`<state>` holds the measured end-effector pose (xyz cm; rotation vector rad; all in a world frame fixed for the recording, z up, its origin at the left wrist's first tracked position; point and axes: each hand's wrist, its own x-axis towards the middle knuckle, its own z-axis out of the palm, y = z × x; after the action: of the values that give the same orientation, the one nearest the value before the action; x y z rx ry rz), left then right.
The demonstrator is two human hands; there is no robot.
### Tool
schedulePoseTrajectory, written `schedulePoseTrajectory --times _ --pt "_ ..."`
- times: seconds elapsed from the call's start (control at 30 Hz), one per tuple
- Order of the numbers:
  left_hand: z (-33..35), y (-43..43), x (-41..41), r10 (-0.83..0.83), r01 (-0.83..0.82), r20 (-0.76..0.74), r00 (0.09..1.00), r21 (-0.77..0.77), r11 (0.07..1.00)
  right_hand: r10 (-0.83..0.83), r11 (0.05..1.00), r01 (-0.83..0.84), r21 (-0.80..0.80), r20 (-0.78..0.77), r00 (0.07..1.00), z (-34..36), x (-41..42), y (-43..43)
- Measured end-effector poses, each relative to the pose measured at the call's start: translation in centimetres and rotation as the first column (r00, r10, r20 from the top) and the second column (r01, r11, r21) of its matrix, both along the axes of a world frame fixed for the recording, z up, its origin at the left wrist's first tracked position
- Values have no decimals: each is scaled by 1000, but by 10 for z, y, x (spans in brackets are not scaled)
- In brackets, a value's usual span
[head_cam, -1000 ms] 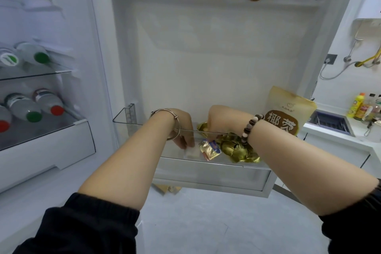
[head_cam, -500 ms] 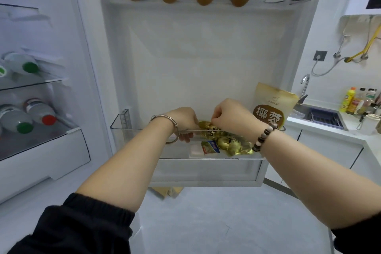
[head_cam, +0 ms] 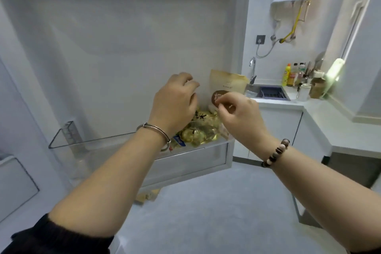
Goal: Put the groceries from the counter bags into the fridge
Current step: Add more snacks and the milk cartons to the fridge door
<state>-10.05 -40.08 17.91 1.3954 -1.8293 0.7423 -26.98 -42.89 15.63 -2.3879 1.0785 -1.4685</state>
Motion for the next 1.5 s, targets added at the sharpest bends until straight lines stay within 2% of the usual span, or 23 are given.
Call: schedulePoseTrajectory --times 0.2,0.3,0.5,0.67,0.8,1.0,1.2,1.5 --pt "-14 -21 -81 -235 236 69 969 -6 972 -269 962 266 -59 -46 962 -16 -82 -2" --pt "-24 -33 -128 -292 291 116 949 28 956 -401 916 399 -44 -123 908 -21 -128 2" --pt "-45 -43 -239 -436 420 85 896 155 894 -602 792 610 -31 -209 771 -31 -229 22" --pt "-62 -47 -351 -483 457 79 872 220 862 -750 636 769 -71 -291 593 -47 -330 43" --pt "-70 -42 -457 -564 522 69 823 298 799 -829 435 900 -38 -407 383 -67 -432 71" --pt "-89 -14 -628 -754 691 79 653 347 635 -883 178 983 42 -434 178 -86 -573 132" --pt "-124 24 -765 -876 806 40 480 375 459 -890 -38 995 90 -455 7 -114 -676 186" --pt "-180 39 -924 -971 856 1 238 473 210 -845 -277 932 236 -521 -119 -169 -794 232"
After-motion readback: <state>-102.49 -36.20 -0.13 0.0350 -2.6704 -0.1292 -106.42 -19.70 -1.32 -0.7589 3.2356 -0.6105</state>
